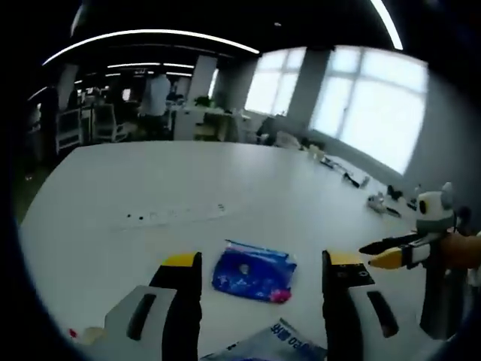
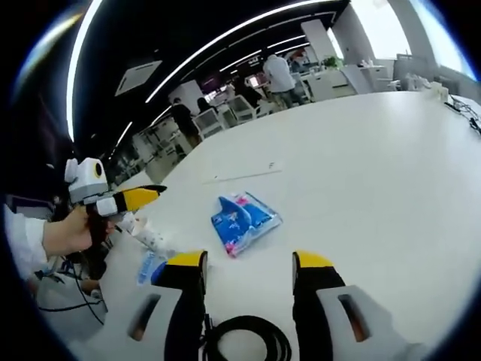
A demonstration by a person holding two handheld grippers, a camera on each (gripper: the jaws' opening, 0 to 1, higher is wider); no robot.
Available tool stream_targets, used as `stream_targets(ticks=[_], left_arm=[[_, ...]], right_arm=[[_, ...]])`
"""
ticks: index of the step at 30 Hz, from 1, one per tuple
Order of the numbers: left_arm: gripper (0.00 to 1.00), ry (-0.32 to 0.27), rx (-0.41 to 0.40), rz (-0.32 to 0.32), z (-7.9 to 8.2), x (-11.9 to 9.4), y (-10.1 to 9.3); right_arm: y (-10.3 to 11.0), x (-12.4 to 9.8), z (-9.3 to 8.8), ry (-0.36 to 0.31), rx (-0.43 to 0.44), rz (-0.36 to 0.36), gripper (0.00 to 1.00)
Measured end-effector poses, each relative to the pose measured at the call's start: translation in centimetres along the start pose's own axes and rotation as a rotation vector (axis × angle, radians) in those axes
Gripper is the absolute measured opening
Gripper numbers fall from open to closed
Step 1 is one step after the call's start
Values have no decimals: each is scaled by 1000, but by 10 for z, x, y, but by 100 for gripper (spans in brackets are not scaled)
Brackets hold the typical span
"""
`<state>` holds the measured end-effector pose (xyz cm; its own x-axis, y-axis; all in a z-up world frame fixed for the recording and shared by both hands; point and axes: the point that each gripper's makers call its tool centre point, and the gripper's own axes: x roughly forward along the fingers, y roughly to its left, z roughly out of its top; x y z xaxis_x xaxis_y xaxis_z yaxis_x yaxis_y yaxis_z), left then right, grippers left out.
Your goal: Arrange the tabletop items into an orderly group along one side of the table until the central work area is clear of visible clutter.
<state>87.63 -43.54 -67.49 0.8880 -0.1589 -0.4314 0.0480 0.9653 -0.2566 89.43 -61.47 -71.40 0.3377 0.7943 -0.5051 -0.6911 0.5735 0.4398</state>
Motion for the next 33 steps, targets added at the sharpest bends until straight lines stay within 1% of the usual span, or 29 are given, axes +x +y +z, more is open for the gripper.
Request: stream_targets(ticks=[3,5,7,9,12,15,18,24,25,26,28,31,33], left_arm=[[62,15,-9,8,0,7,7],[62,18,-15,3,1,10,7],[62,29,-2,4,-1,14,9],[62,43,1,4,-5,17,12],[62,76,2,11,-15,23,19],[61,97,5,9,-21,29,22],[61,124,-5,2,-29,34,22],[60,157,-32,16,-40,48,29],[61,187,-28,21,-45,49,30],[61,203,-27,21,-48,51,31],[61,212,-39,34,-51,54,35],[62,205,-105,48,-51,59,39],[61,222,-105,68,-55,61,43]], right_arm=[[0,5,1,0,4,1,44],[0,9,1,3,9,2,44],[-2,11,0,7,11,0,44],[-3,15,-1,10,19,-2,44],[-4,21,-1,12,32,-5,44],[-3,26,-1,13,36,-3,44],[-2,33,-1,18,35,-3,44],[-1,46,-3,24,52,-3,43],[-1,48,-4,25,53,-4,43],[-1,51,-5,26,56,-7,43],[1,58,-8,32,73,-5,43],[5,67,-10,38,82,0,43],[8,73,-12,43,77,0,43]])
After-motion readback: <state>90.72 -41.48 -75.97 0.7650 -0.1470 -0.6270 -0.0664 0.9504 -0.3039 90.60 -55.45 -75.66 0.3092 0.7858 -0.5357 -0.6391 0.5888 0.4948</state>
